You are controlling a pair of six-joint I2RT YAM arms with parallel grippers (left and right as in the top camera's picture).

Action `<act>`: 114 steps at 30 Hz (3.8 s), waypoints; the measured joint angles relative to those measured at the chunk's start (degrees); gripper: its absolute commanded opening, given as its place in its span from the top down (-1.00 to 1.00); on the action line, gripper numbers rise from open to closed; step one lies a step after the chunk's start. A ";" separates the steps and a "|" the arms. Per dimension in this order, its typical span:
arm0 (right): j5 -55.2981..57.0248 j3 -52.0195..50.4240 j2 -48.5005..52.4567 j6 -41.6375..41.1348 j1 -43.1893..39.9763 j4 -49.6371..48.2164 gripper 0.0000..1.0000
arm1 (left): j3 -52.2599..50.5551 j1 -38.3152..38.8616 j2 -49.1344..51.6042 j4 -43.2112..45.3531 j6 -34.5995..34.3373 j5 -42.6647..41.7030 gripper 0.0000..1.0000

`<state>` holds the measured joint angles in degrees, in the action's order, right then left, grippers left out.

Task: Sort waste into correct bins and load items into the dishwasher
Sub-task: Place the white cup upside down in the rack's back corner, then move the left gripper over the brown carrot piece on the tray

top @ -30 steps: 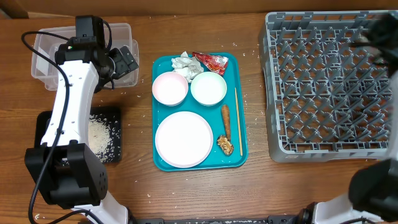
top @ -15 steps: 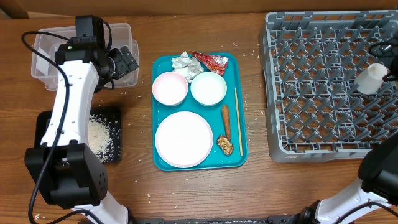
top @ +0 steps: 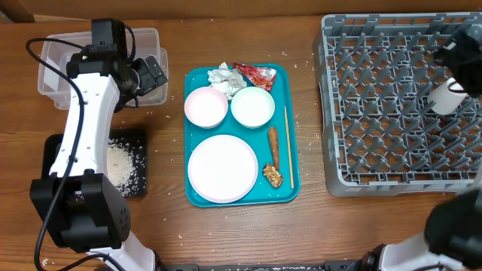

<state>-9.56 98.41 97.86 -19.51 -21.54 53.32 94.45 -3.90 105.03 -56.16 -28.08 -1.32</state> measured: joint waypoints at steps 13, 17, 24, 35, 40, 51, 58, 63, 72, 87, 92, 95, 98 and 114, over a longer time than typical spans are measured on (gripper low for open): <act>-4.52 -5.25 -2.93 5.16 34.29 15.50 -0.79 | 0.00 0.00 0.00 0.00 0.00 0.02 -1.00; -2.75 -9.94 -0.76 5.18 40.81 13.00 -0.69 | 0.00 0.00 0.00 0.02 0.00 0.02 -1.00; 4.11 -10.51 0.59 0.20 44.92 11.91 -1.00 | 0.00 0.00 0.00 0.02 0.00 0.02 -1.00; 19.67 -5.42 -8.07 -2.82 22.82 15.45 -1.00 | 0.00 0.00 0.00 0.02 0.00 0.02 -1.00; 21.49 -5.38 -8.13 -2.95 12.76 15.69 -1.00 | 0.00 0.00 0.00 0.02 0.00 0.02 -1.00; 21.97 -5.38 -8.13 -2.97 6.58 15.74 -1.00 | 0.00 0.00 0.00 1.75 0.00 -0.02 -1.00; 21.97 -5.38 -8.13 -2.95 6.58 15.74 -1.00 | 0.11 0.00 0.00 3.91 0.00 -1.46 -1.00; 21.97 -5.38 -8.13 -2.97 6.58 15.69 -1.00 | 0.31 0.22 0.00 -7.37 0.02 -12.44 -1.00; 21.97 -5.38 -8.13 -2.93 6.58 15.72 -1.00 | 0.31 14.05 0.00 -12.66 3.85 -23.56 -1.00; 21.97 -5.38 -8.13 -2.97 6.58 15.74 -1.00 | 0.31 49.92 0.07 -2.49 -6.71 -1.25 -1.00; 21.97 -5.38 -8.13 -2.97 6.58 15.72 -1.00 | 0.33 49.20 1.90 -1.73 -14.10 3.37 -1.00; 21.97 -5.38 -8.13 -2.95 6.60 15.74 -1.00 | 0.33 48.02 4.70 -0.11 -16.65 4.04 -0.82; 21.97 -5.38 -8.13 -2.97 6.58 15.69 -1.00 | 0.33 47.34 7.96 1.22 -18.29 3.89 -0.63; 21.97 -5.38 -8.13 -2.97 6.58 15.74 -1.00 | 0.31 47.30 18.71 5.16 -21.59 3.85 -0.38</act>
<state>12.40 93.03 89.73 -22.48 -14.96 69.06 94.76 43.40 123.74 -51.00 -49.67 2.52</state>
